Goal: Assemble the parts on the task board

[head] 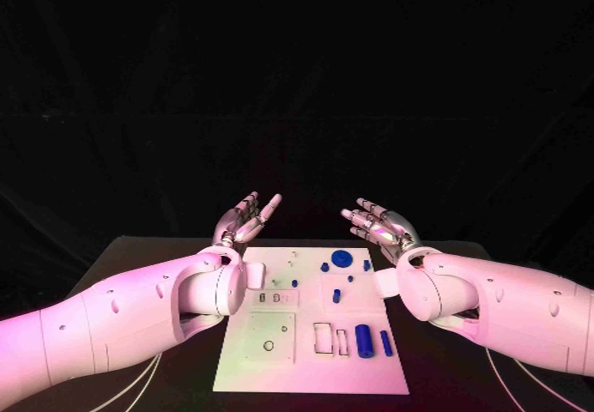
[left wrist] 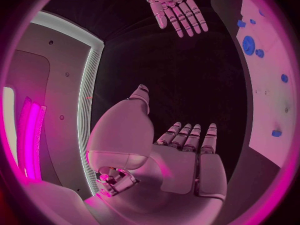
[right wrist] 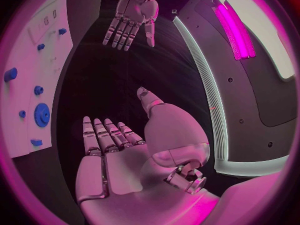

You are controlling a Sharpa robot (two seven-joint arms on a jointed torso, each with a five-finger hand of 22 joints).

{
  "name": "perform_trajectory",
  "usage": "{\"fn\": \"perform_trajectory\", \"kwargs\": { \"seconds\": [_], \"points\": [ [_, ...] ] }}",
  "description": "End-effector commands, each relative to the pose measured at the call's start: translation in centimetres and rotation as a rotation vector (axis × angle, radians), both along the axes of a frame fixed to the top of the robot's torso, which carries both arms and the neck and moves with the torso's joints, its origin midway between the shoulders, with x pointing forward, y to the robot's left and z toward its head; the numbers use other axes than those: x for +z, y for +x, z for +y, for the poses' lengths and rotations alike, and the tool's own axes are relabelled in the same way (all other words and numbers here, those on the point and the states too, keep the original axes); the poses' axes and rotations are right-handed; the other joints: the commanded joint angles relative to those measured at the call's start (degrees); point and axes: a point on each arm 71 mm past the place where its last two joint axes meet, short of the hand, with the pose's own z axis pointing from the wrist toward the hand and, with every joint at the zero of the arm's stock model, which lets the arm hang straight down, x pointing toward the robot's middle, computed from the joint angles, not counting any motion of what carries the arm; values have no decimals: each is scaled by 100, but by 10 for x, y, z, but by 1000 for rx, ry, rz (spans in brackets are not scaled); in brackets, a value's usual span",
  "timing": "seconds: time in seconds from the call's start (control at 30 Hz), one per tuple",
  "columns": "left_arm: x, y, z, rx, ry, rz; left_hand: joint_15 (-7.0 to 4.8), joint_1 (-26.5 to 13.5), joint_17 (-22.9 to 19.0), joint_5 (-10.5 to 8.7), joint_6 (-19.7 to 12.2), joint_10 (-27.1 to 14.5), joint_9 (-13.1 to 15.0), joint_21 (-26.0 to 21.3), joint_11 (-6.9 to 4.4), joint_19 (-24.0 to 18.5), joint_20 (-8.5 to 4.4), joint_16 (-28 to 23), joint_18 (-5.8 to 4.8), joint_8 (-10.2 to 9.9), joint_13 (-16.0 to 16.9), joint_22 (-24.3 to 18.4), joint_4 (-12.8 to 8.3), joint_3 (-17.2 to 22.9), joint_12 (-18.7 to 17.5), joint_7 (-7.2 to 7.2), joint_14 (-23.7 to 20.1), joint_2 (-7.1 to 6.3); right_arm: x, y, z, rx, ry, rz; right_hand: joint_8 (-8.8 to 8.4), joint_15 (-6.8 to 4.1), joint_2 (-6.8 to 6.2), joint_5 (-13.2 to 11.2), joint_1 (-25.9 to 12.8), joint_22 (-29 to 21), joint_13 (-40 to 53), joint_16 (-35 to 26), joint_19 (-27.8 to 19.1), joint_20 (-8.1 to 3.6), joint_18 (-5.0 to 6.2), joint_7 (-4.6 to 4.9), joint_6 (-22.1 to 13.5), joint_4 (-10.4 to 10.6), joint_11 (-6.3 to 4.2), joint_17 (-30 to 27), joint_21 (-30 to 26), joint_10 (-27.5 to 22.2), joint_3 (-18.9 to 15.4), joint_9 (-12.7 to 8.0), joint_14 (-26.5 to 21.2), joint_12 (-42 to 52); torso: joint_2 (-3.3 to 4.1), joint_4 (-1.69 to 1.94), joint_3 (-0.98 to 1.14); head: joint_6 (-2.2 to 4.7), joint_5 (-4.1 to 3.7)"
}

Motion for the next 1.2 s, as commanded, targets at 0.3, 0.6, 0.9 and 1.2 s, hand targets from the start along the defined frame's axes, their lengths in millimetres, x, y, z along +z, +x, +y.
{"fn": "perform_trajectory", "kwargs": {
  "seconds": [0.3,0.6,0.9,1.2],
  "points": [
    [5,-4,20,-14,5,0,366,775,390,19,2737,3394,315,990,538,2145,93,815,189,638,339,491,26,-48,776,751,3262,209,20,9,-10,195,-250,-195,480,-215,-55,-77,816,435,216,627,2061,10,303,834,2587,-500,-137,218,935,3348,148,230,3328,582,89,-9,-10,-52,0],
    [8,-6,30,-12,13,8,97,966,463,15,4019,4482,336,1453,313,3166,64,984,416,836,317,608,2,-228,935,645,4484,289,30,12,-11,219,-346,-278,550,-405,-170,-88,891,482,200,640,2364,13,483,676,3890,-647,-321,206,1149,4042,332,240,3959,588,174,-5,0,-41,-11],
    [16,-13,29,-63,19,12,-84,1087,631,14,4428,5001,307,1698,175,3667,55,1118,715,895,359,642,-20,-375,962,550,5132,297,42,18,-18,256,-519,-378,493,-613,-388,-27,943,630,192,650,3027,-141,536,495,4387,-897,-514,238,1583,4626,690,240,4624,470,330,33,24,-23,-18],
    [33,-30,24,-149,-14,-14,-199,1465,817,19,4562,5253,306,1924,85,4053,-2,1244,783,876,401,696,-278,-399,955,474,5498,177,58,26,-16,289,-849,-504,466,-993,-723,157,842,1046,267,946,3977,-561,529,340,4778,-1008,-736,529,2433,5236,734,255,5768,421,605,48,47,-18,-78]
  ]
}}
